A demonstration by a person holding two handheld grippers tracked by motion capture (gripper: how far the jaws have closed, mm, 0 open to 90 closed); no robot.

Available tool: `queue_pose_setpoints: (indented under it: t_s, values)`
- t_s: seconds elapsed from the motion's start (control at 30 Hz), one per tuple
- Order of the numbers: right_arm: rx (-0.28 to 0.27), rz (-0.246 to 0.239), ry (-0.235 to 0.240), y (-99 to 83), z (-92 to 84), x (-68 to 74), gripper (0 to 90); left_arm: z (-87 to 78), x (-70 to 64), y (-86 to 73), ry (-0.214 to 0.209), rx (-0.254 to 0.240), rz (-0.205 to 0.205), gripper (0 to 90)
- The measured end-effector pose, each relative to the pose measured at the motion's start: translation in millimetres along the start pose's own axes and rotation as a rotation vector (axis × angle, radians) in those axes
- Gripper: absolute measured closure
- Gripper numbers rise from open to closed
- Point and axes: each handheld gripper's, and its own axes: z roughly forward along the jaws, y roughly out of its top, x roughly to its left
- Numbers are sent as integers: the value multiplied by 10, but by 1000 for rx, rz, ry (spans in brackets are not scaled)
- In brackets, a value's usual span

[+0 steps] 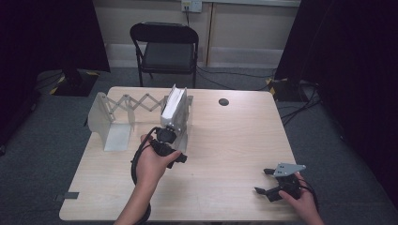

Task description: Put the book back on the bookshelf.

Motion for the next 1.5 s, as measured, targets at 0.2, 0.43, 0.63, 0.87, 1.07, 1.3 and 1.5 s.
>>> queue_pose_setpoints:
  t_s: [0.2,0.43,0.63,0.87,1.07,1.3,1.5]
  values:
    - [0,1,0,0,0,1,140,72,-60,-1,-15,-3,9,252]
    - [0,0,0,0,0,0,140,154,-134,16,-27,-4,26,236]
    - [0,0,0,0,0,0,140,230,-193,20,-41,-2,45,212]
    - [1,1,0,0,-1,0,140,286,-250,29,-55,2,62,196]
    - [1,1,0,0,0,1,140,370,-304,28,-65,16,87,185]
    - [0,0,0,0,0,0,140,451,-378,42,-73,27,101,179]
    - [1,1,0,0,-1,1,140,523,-442,57,-89,30,110,182]
